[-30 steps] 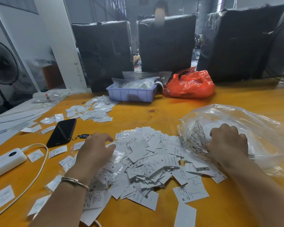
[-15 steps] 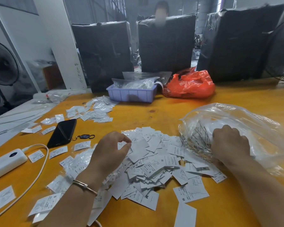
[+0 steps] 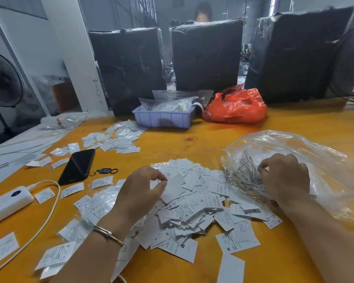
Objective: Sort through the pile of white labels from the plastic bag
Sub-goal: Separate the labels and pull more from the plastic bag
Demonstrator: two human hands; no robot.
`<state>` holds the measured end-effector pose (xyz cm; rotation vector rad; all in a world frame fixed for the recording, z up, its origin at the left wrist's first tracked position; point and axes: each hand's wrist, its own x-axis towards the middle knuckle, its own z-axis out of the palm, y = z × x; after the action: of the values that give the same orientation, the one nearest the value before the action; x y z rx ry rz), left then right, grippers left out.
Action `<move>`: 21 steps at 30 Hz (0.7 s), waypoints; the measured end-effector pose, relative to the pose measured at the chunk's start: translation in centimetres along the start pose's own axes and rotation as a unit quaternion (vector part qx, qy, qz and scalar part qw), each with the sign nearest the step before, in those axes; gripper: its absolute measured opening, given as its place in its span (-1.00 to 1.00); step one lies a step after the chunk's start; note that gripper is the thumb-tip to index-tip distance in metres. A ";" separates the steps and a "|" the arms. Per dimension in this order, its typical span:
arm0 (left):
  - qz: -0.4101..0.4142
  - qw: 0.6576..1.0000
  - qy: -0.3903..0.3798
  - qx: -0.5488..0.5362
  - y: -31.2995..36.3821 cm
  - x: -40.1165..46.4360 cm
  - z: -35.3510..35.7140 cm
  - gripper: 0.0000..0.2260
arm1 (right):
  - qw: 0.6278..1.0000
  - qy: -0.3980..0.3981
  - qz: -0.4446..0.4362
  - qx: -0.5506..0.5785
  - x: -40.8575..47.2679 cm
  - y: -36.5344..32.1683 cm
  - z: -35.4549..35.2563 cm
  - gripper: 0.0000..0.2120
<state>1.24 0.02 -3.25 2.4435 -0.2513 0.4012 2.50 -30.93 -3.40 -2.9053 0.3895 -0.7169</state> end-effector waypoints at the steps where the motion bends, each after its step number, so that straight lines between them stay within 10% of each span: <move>1: 0.001 1.000 -0.001 0.000 0.0 0.0 0.0 -0.95 | 1.000 0.016 0.001 0.027 0.0 -0.1 -0.1 -0.83; 9: 0.014 1.000 0.001 0.004 0.2 0.0 -0.1 -0.95 | 0.960 0.126 -0.009 0.251 -1.1 -1.7 -1.6 -0.83; 15: 0.051 0.982 -0.085 -0.162 1.9 -0.5 0.0 -0.72 | 0.751 -0.229 -0.073 0.614 -3.1 -4.7 -3.0 -0.91; 21: 0.044 0.941 -0.231 -0.244 3.2 -0.9 -0.6 -0.61 | 0.721 -0.333 -0.173 0.582 -5.3 -6.7 -2.8 -0.91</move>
<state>-0.66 -2.02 -1.32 2.0026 -0.5857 -0.1954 -1.90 -23.15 -2.04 -1.7528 -0.5364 0.1471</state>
